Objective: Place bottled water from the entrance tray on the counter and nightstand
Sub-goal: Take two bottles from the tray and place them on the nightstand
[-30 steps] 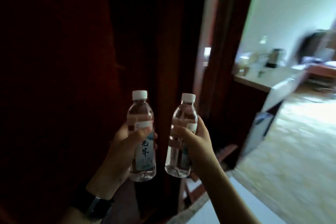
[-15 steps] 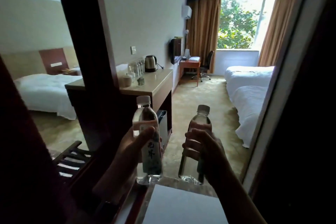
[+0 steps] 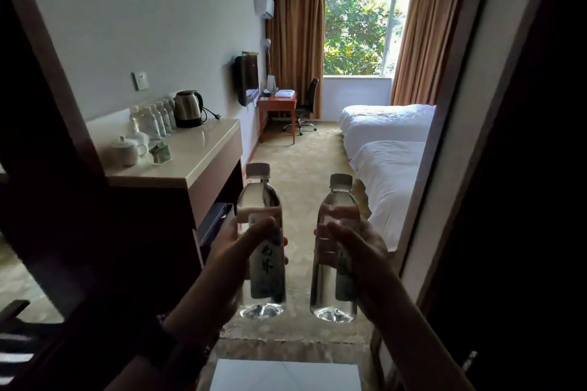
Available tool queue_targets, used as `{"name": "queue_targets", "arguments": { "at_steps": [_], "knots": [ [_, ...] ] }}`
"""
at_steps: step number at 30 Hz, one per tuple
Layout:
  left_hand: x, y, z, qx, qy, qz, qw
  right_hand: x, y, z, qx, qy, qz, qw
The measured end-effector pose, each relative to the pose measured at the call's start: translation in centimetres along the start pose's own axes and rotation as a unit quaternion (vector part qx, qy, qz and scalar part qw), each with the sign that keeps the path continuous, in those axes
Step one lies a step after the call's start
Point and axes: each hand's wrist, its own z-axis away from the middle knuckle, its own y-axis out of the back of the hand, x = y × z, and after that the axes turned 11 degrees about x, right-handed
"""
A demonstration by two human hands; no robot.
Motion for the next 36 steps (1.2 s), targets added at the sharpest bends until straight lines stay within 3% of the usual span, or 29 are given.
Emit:
{"name": "queue_targets", "arguments": {
  "at_steps": [11,21,30,36],
  "knots": [
    [-5.2,-2.9,-28.5,-0.052,0.019,-0.003,0.998,2.3,-2.7,-28.4,0.024,-0.023,0.054,0.998],
    [-7.2,-10.7,-50.7,-0.1,0.028,-0.009,0.995,2.0,-0.9,-50.4,0.082,-0.012,0.039,0.996],
    [-12.6,-21.2,-72.4,-0.072,0.015,-0.027,0.997,3.8,5.2,-75.5,0.084,0.01,0.027,0.996],
    [-13.7,-27.0,-87.5,-0.044,0.014,-0.03,0.998,2.4,5.9,-92.5,0.06,0.019,0.058,0.996]
  ]
}}
